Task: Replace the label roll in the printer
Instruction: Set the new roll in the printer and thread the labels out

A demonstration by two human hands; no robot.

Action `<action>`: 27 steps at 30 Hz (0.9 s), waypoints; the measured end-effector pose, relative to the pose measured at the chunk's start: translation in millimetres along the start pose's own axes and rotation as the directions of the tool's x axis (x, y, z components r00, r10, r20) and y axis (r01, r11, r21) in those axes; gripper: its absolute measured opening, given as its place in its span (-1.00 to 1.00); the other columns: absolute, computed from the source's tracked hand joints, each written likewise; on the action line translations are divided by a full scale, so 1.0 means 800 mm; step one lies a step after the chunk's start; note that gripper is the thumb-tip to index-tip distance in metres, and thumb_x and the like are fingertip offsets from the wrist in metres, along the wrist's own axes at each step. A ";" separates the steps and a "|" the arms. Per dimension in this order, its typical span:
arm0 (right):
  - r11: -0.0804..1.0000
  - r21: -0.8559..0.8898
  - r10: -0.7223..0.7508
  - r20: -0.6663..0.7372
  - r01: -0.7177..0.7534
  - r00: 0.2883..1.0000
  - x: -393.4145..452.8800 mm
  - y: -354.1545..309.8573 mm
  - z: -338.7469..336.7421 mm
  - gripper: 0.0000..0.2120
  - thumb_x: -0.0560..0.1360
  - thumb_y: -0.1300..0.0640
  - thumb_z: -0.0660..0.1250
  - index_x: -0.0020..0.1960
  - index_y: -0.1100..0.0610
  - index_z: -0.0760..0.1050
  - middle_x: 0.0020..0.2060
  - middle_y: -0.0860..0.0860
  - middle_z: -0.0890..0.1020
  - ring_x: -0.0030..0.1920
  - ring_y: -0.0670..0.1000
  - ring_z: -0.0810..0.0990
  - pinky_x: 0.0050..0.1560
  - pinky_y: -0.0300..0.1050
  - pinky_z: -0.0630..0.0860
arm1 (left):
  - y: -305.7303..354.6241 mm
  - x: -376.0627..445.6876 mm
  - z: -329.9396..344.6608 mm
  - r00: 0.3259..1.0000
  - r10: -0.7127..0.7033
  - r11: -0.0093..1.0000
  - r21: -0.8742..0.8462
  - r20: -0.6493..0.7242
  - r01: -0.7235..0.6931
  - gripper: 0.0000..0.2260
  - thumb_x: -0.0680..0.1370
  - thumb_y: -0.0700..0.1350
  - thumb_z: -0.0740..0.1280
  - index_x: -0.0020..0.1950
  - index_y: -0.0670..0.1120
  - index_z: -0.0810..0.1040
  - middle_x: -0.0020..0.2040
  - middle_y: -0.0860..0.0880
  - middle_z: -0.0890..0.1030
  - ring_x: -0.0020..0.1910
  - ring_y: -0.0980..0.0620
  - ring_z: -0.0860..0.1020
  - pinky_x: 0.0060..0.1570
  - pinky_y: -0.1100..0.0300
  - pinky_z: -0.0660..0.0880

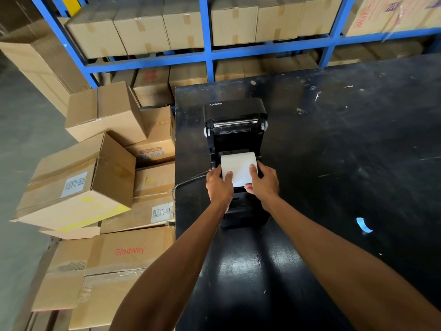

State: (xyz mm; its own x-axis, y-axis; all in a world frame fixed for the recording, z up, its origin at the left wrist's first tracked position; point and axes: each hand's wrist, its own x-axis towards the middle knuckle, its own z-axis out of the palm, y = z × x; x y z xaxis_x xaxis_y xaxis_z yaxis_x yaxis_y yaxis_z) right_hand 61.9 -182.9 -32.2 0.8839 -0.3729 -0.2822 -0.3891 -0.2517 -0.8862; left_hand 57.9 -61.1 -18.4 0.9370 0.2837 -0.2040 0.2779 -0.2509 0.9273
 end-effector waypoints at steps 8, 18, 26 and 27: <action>0.998 -0.066 -0.012 0.005 0.012 1.000 0.007 0.006 -0.002 -0.58 0.62 -0.09 0.22 0.43 0.03 0.43 0.41 -0.05 0.36 0.13 0.14 0.62 0.10 0.10 0.63 | -0.003 0.003 0.003 1.000 -0.002 0.997 0.082 -0.031 0.004 -0.63 0.64 -0.15 0.32 0.44 -0.17 0.50 0.46 -0.14 0.42 0.35 -0.15 0.52 0.34 -0.07 0.53; 0.948 -0.317 -0.030 -0.007 0.027 1.000 -0.003 0.005 -0.019 -0.56 0.59 -0.23 0.17 0.40 -0.10 0.42 0.24 0.10 0.55 0.18 0.18 0.56 0.09 0.04 0.53 | -0.002 0.013 -0.007 1.000 -0.012 0.993 0.120 -0.019 0.015 -0.62 0.60 -0.15 0.39 0.40 -0.19 0.54 0.40 -0.11 0.45 0.11 0.00 0.57 0.25 0.20 0.52; 0.982 -0.175 0.063 -0.028 -0.067 0.998 -0.013 0.006 -0.025 -0.60 0.56 -0.18 0.26 0.32 -0.01 0.47 0.10 0.07 0.63 -0.02 0.10 0.68 0.02 0.13 0.65 | 0.000 0.011 -0.008 1.000 -0.027 0.992 0.120 -0.012 0.028 -0.62 0.60 -0.13 0.39 0.41 -0.16 0.54 0.40 -0.12 0.47 0.30 -0.11 0.55 0.32 0.07 0.53; 0.989 -0.135 0.058 -0.032 -0.062 0.998 -0.013 0.006 -0.026 -0.63 0.56 -0.15 0.28 0.29 -0.01 0.49 0.06 0.04 0.64 -0.11 0.05 0.69 -0.02 0.08 0.66 | -0.001 0.011 -0.008 1.000 -0.028 0.993 0.113 -0.009 0.029 -0.62 0.60 -0.13 0.39 0.42 -0.16 0.53 0.40 -0.13 0.48 0.31 -0.11 0.54 0.33 0.03 0.53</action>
State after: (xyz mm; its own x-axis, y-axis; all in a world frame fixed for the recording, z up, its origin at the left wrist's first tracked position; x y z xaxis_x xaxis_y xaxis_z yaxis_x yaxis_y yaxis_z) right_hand 45.9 -198.6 -25.7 0.8512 -0.4152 -0.3212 -0.4743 -0.3463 -0.8094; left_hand 64.6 -52.5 -18.9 0.9268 0.2986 -0.2275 0.3271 -0.3451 0.8797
